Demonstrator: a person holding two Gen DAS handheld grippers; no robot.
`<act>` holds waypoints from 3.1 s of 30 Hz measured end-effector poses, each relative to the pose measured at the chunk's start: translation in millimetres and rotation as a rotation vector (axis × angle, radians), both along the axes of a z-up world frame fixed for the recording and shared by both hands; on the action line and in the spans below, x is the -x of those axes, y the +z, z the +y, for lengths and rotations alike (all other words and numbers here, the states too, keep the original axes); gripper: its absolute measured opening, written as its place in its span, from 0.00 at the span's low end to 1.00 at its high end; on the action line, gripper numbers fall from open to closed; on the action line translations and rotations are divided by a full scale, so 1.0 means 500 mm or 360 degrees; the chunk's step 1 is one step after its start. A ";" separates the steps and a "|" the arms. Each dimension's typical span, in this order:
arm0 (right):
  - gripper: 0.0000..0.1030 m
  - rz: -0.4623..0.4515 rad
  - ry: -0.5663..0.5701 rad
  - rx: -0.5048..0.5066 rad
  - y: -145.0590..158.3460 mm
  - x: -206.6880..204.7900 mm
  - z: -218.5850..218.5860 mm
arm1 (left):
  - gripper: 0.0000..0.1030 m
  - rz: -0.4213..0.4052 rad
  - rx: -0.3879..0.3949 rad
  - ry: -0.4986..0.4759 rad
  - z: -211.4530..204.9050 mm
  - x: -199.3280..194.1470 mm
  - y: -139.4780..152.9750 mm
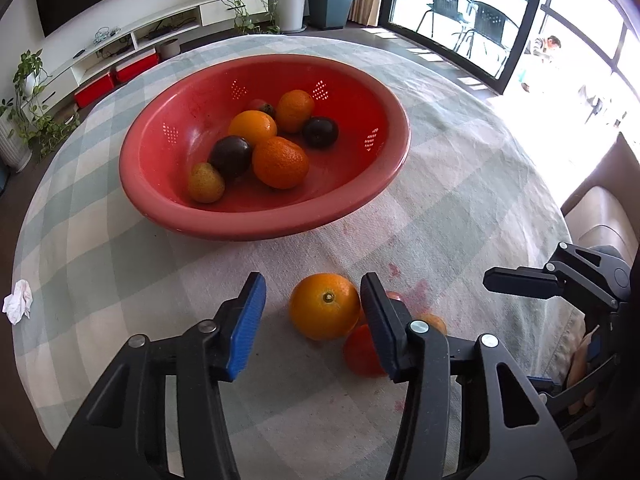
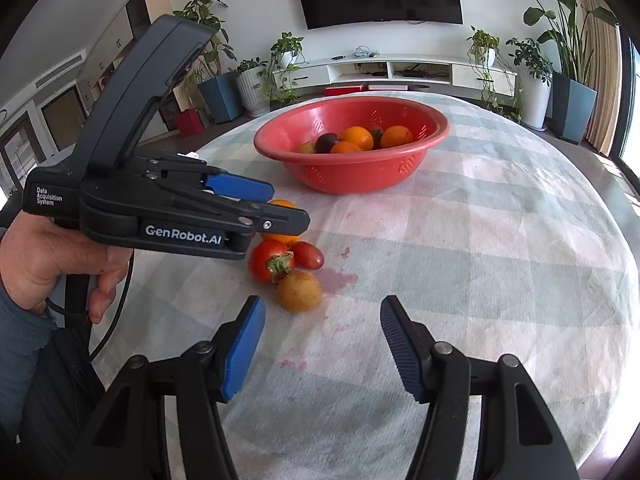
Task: Organize fruits
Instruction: 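Grasp an orange with the left tool while the right tool grasps a brown kiwi-like fruit, then carry the held orange and kiwi over the red colander with both tools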
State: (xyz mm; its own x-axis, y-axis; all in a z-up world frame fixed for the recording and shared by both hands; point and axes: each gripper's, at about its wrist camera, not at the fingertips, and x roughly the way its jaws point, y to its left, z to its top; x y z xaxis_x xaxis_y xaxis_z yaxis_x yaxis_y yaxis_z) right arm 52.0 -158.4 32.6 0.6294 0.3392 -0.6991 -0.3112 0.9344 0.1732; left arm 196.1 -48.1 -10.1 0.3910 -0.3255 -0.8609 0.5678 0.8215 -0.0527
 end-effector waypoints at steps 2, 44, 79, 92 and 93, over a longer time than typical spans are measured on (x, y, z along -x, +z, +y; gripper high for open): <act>0.62 0.0000 -0.0004 0.0000 -0.001 0.000 0.000 | 0.46 0.0005 -0.0001 -0.0005 -0.002 0.001 -0.002; 0.54 0.0076 0.0196 0.0210 0.005 -0.043 0.052 | 0.33 0.0016 0.0143 0.0077 0.070 0.013 0.031; 0.30 0.0156 0.0222 0.0202 0.006 -0.029 0.007 | 0.33 -0.0017 0.0203 0.0059 0.067 0.019 0.052; 0.30 -0.0085 -0.0022 0.0017 0.196 -0.147 -0.108 | 0.33 -0.0206 0.0203 0.0104 0.068 -0.084 0.180; 0.30 -0.0099 -0.0022 0.0020 0.208 -0.161 -0.104 | 0.33 -0.0200 0.0185 0.0099 0.061 -0.101 0.177</act>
